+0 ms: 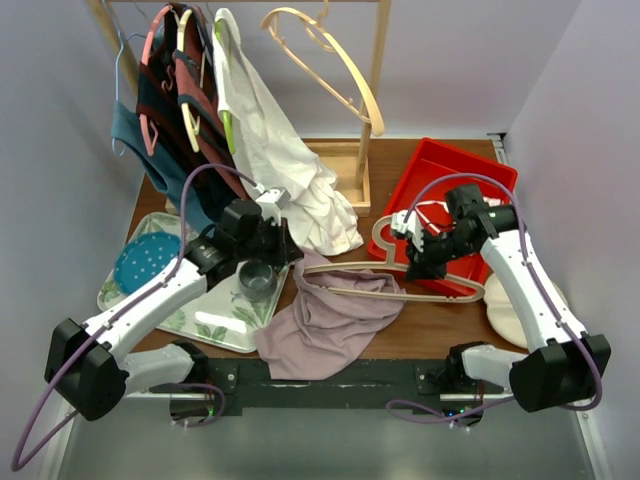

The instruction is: Place the tank top on the hanger

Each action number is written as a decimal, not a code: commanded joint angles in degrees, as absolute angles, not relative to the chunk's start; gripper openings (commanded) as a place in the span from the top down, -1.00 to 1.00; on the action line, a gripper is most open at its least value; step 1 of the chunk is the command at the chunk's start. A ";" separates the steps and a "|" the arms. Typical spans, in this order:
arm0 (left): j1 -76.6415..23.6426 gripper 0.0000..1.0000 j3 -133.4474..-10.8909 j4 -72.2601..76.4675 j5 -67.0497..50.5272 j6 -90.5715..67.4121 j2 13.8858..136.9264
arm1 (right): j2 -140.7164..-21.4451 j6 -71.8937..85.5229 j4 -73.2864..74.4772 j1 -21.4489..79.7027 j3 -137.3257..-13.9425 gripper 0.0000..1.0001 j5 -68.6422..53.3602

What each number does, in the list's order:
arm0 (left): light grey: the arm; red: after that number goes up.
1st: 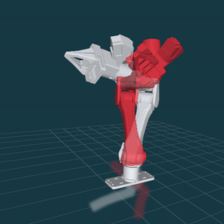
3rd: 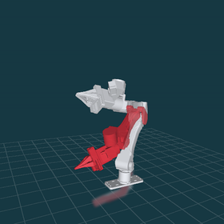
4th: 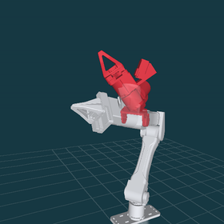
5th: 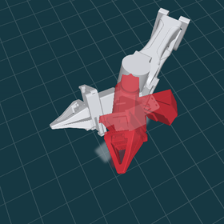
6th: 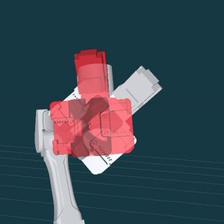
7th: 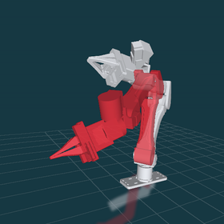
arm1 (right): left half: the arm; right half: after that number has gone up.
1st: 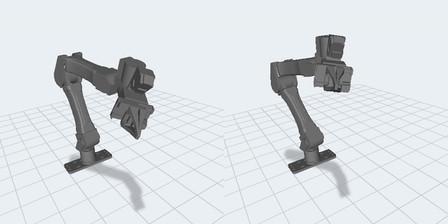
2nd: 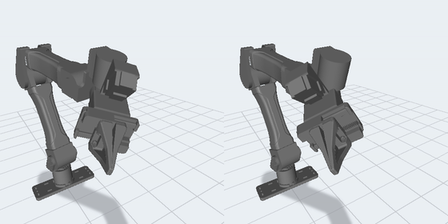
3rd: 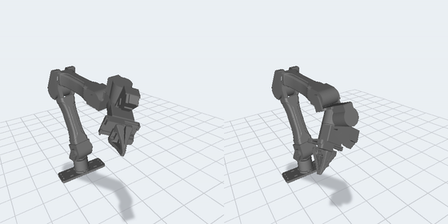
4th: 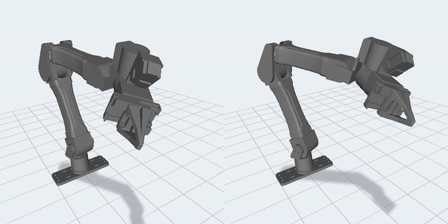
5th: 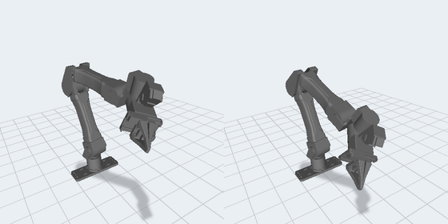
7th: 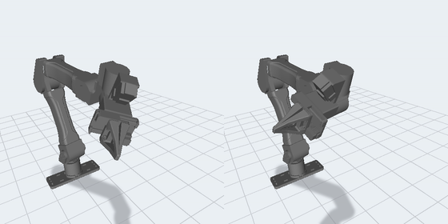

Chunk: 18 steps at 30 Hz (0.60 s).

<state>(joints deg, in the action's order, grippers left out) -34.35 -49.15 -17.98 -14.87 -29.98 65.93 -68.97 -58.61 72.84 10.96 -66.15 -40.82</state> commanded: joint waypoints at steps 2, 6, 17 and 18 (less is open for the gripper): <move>-32.08 1.00 -49.04 -13.71 -20.82 -33.22 63.72 | -70.22 -52.13 62.24 15.90 -65.13 1.00 -45.44; -29.54 1.00 -47.73 -10.90 -26.27 -36.29 62.41 | -72.67 -50.63 59.68 16.87 -65.48 1.00 -48.85; -23.38 1.00 -46.94 -12.94 -28.29 -36.65 59.50 | -69.60 -42.00 50.44 15.82 -62.31 1.00 -44.61; -23.38 1.00 -46.50 -11.96 -29.34 -37.35 60.29 | -70.48 -42.97 51.67 16.08 -62.40 1.00 -47.43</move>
<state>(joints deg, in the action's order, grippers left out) -23.97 -47.81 -16.10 -24.34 -34.39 60.34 -70.39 -44.27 54.30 15.99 -63.00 -40.34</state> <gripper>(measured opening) 0.029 0.073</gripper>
